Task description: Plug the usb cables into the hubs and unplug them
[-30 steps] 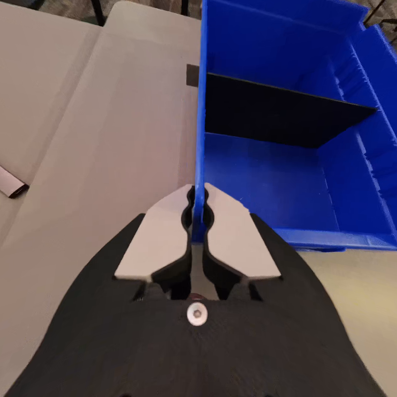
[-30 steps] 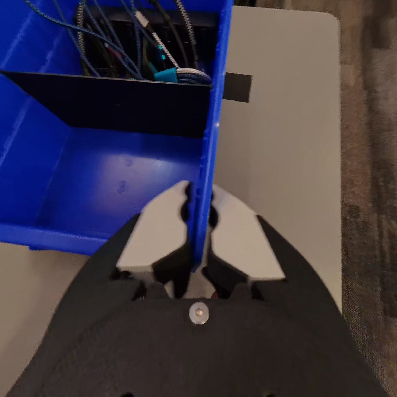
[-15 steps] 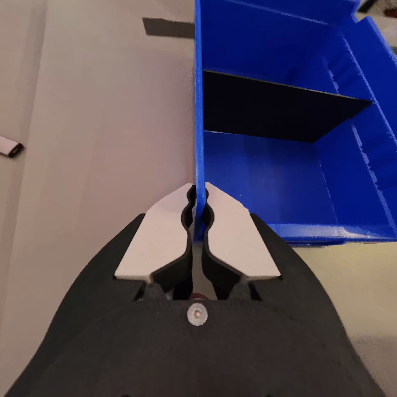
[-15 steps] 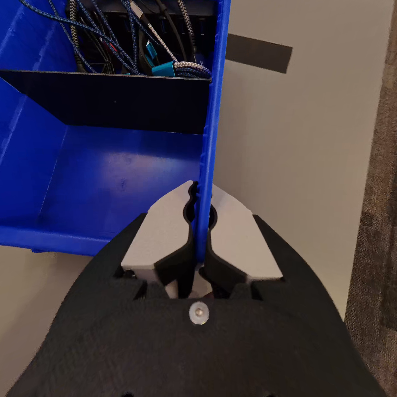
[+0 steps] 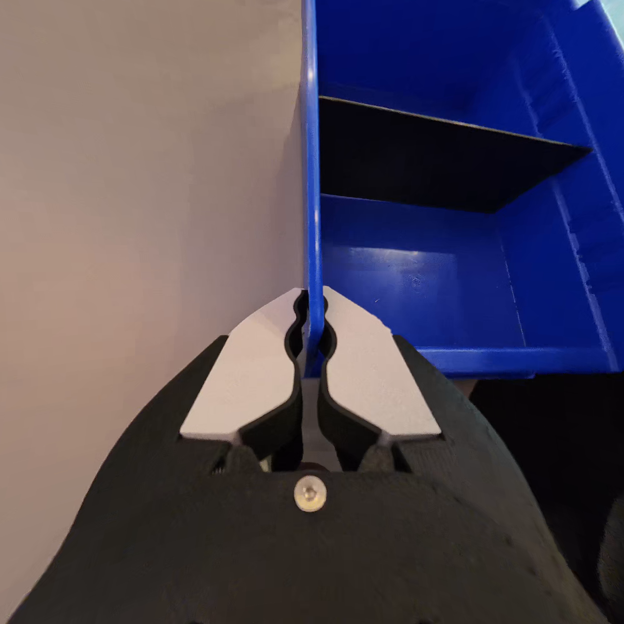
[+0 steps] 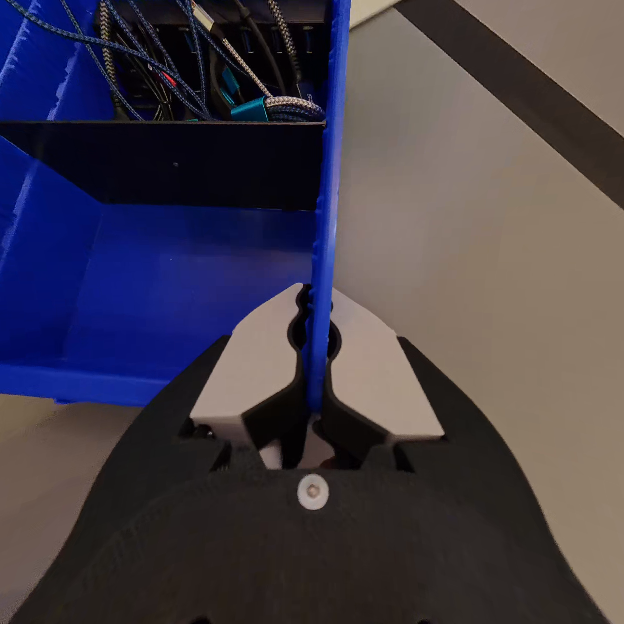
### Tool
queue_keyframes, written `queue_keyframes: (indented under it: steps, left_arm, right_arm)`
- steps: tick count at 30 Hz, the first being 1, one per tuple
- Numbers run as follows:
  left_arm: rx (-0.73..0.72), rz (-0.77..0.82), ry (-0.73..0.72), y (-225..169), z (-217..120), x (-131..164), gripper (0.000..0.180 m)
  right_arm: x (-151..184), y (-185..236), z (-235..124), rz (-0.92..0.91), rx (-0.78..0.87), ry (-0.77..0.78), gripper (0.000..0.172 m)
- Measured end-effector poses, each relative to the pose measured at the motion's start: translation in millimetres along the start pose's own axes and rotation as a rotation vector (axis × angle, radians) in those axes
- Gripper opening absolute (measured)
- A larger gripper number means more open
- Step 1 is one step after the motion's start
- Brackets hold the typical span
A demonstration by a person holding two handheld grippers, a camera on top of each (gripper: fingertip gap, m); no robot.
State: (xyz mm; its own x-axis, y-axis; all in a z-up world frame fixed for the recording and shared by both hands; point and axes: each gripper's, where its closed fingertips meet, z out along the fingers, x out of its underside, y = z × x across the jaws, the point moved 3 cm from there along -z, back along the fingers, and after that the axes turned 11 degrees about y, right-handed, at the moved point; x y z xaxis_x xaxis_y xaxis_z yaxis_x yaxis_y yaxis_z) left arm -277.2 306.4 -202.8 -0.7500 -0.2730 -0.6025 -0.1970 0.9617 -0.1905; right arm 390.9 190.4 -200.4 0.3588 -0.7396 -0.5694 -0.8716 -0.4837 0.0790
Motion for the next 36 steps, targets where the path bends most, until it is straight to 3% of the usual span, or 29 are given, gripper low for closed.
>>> queue_keyframes:
  steps: [6,13,16,18,21,24,27,30,32,36]
  left_arm:
    - [0.157,0.137,0.023,-39,22,-15,0.005]
    - [0.207,0.204,0.035,-67,57,-52,0.005]
    - [0.217,0.203,0.047,-76,73,-70,0.007]
    - [0.21,0.204,0.058,-80,81,-80,0.008]
    - [0.191,0.161,0.038,-79,81,-90,0.02]
    - [0.183,0.136,-0.049,-81,53,-103,0.028]
    - [0.136,0.193,-0.135,-102,23,-128,0.025]
    - [0.018,0.295,-0.187,-121,15,-171,0.021]
    - [-0.131,0.362,-0.141,-118,28,-198,0.017]
    - [-0.398,0.548,0.115,-97,76,-224,0.021]
  right_arm:
    - [-67,21,49,-0.14,-0.115,0.012,0.006]
    - [-140,56,104,-0.259,-0.193,0.02,0.006]
    - [-166,68,123,-0.22,-0.176,0.039,0.006]
    - [-183,73,135,-0.205,-0.103,0.038,0.016]
    - [-188,75,124,-0.182,-0.024,0.024,0.046]
    - [-184,84,73,-0.129,0.026,-0.033,0.05]
    - [-162,134,17,-0.117,-0.066,-0.009,0.054]
    - [-133,206,-16,-0.147,-0.171,0.056,0.054]
    - [-116,247,-21,-0.15,-0.22,0.107,0.056]
    - [-93,293,-4,-0.139,-0.23,0.2,0.058]
